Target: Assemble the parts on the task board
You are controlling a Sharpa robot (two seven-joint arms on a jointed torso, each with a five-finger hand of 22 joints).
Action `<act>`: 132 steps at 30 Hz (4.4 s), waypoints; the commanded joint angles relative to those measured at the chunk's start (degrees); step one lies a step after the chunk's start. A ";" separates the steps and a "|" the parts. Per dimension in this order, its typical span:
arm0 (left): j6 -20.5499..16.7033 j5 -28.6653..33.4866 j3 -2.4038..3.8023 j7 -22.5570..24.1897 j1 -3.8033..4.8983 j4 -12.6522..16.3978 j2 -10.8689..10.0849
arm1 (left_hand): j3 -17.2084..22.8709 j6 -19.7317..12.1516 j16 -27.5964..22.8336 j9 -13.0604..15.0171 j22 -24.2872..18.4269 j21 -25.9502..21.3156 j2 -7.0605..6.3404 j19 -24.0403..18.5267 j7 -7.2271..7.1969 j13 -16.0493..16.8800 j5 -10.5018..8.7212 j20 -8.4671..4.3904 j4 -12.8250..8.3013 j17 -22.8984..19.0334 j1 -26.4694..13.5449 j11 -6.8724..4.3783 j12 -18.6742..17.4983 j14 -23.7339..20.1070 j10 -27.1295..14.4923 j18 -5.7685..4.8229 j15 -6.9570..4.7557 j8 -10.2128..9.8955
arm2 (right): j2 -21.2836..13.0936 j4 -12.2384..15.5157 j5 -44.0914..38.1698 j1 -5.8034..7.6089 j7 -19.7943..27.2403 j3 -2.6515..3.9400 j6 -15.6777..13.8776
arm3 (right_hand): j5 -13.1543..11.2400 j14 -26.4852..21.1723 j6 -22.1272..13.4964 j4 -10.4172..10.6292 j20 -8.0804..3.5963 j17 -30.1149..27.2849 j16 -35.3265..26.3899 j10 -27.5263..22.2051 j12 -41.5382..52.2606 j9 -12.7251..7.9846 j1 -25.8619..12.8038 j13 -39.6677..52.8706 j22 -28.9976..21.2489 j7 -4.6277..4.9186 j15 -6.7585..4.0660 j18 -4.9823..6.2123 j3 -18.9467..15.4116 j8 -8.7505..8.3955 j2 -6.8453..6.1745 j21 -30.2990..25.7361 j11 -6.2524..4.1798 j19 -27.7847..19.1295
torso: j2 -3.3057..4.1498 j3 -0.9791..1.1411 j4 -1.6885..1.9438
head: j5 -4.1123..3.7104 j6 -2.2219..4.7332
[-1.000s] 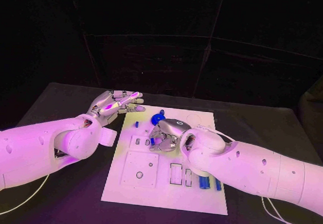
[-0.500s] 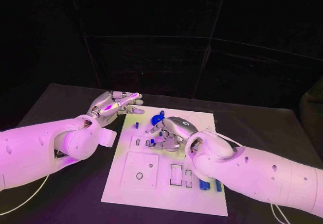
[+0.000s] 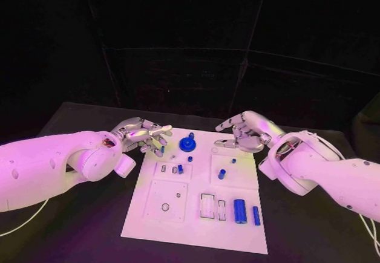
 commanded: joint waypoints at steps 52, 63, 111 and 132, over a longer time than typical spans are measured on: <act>25.93 -40.22 -2.61 -38.24 6.24 -11.72 19.05 | -14.28 -3.68 29.72 15.40 58.11 50.05 1.81 10.79 -5.01 44.11 -0.46 -3.97 6.63 35.09 -4.69 -4.79 47.04 5.86 2.75 -5.97 -3.90 26.82 | -0.63 -4.61 4.67 1.56 -4.03 -0.04 4.65 | 4.37 4.10 1.56 1.19 -0.46 6.98 -1.41 0.39 -0.01 0.12 0.95 -0.68 -2.30 -0.59 -0.54 0.42 -4.00 1.43 1.08 -1.57 -0.76 -1.08 | -2.04 0.74 0.09 | 0.89 -2.01; 26.61 -40.22 -2.61 -38.32 6.28 -12.50 19.87 | -14.13 -4.08 29.72 16.31 58.52 50.36 2.08 10.75 -5.07 44.43 -0.35 -3.98 6.03 35.09 -3.53 -4.84 47.23 5.86 2.83 -6.00 -3.93 27.57 | -0.28 -4.87 4.63 1.55 -4.15 -0.04 4.94 | 4.96 4.10 1.62 1.27 -0.49 6.93 -1.46 0.48 0.05 0.12 1.14 -0.65 -2.46 -0.63 -0.57 0.45 -4.24 1.53 1.25 -1.67 -0.80 -1.13 | -1.99 0.72 0.08 | 0.79 -2.27; 28.09 -40.21 -2.78 -38.42 6.30 -14.23 21.78 | -8.40 -5.93 29.72 19.12 59.54 51.00 4.16 10.37 -5.55 45.10 -0.23 -4.18 -1.37 35.09 6.45 -5.30 47.30 5.86 2.82 -6.01 -4.28 29.07 | 0.46 -5.27 4.49 1.55 -4.27 -0.05 5.69 | 7.37 4.12 1.72 1.25 -0.62 6.86 -1.57 0.70 0.21 0.10 2.24 -0.60 -2.59 -0.72 -0.70 0.45 -4.89 1.80 1.87 -1.82 -0.93 -1.05 | -1.93 0.78 0.17 | 0.38 -3.38; 22.97 -38.95 -2.78 -36.84 6.28 -11.32 19.08 | 29.46 -7.23 29.72 21.36 60.02 50.77 -4.96 10.04 -5.02 44.39 6.10 -4.26 -11.17 35.09 2.05 -5.16 45.09 5.86 3.16 -5.88 -3.88 28.29 | 0.56 -5.38 4.43 1.54 -4.22 -0.05 5.88 | 9.90 4.15 1.68 1.32 -0.68 6.90 -1.60 0.70 0.17 0.07 2.92 -0.71 -2.67 -0.75 -0.76 0.45 -5.43 1.92 2.17 -1.92 -0.97 -0.99 | -2.00 0.80 0.23 | 0.44 -3.49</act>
